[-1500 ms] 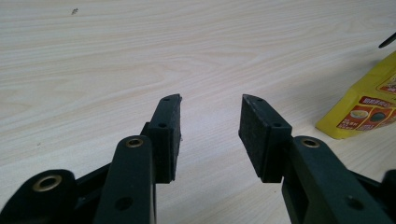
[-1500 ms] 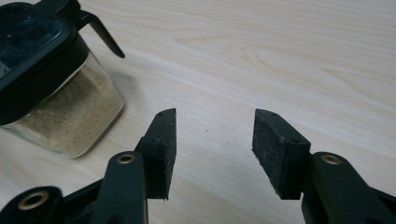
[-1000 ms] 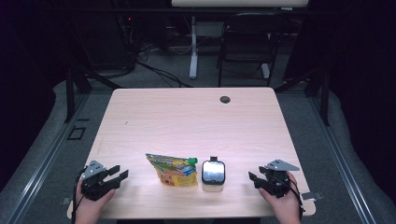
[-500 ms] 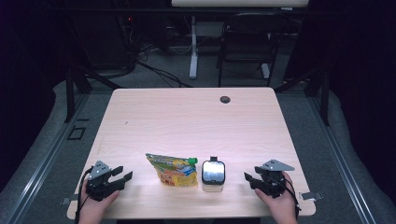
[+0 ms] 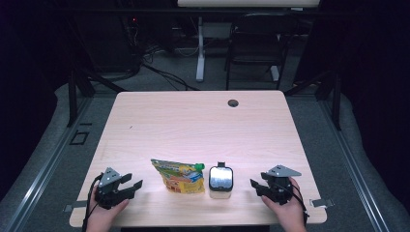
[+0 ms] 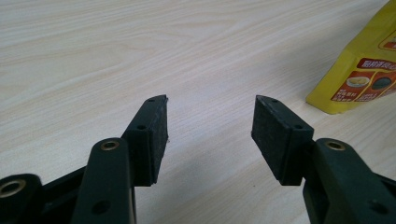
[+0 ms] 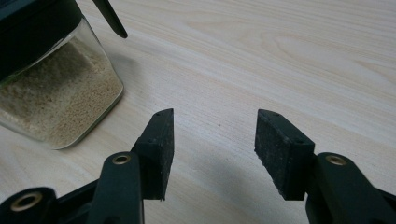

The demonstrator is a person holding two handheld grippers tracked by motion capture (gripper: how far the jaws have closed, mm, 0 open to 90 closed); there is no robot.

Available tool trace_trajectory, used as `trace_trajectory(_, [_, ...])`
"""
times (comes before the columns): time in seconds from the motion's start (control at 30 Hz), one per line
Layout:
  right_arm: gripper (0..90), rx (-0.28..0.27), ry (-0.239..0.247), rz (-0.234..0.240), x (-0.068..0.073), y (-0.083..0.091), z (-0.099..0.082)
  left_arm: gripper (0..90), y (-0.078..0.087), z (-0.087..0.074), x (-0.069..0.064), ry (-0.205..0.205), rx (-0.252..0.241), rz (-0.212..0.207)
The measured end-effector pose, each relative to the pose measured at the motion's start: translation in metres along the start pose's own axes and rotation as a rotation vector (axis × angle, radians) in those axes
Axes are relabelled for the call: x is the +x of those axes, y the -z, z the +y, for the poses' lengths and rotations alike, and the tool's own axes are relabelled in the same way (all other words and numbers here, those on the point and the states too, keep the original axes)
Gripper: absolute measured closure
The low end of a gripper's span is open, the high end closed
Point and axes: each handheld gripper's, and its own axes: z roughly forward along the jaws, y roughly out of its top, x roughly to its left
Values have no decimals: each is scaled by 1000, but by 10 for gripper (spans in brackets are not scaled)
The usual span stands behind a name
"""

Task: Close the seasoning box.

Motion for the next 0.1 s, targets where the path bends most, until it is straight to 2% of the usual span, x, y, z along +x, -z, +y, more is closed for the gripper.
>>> trace_trajectory(0.1, [474,6,4,2,0,0,0,451,0,0,0,0,1,3])
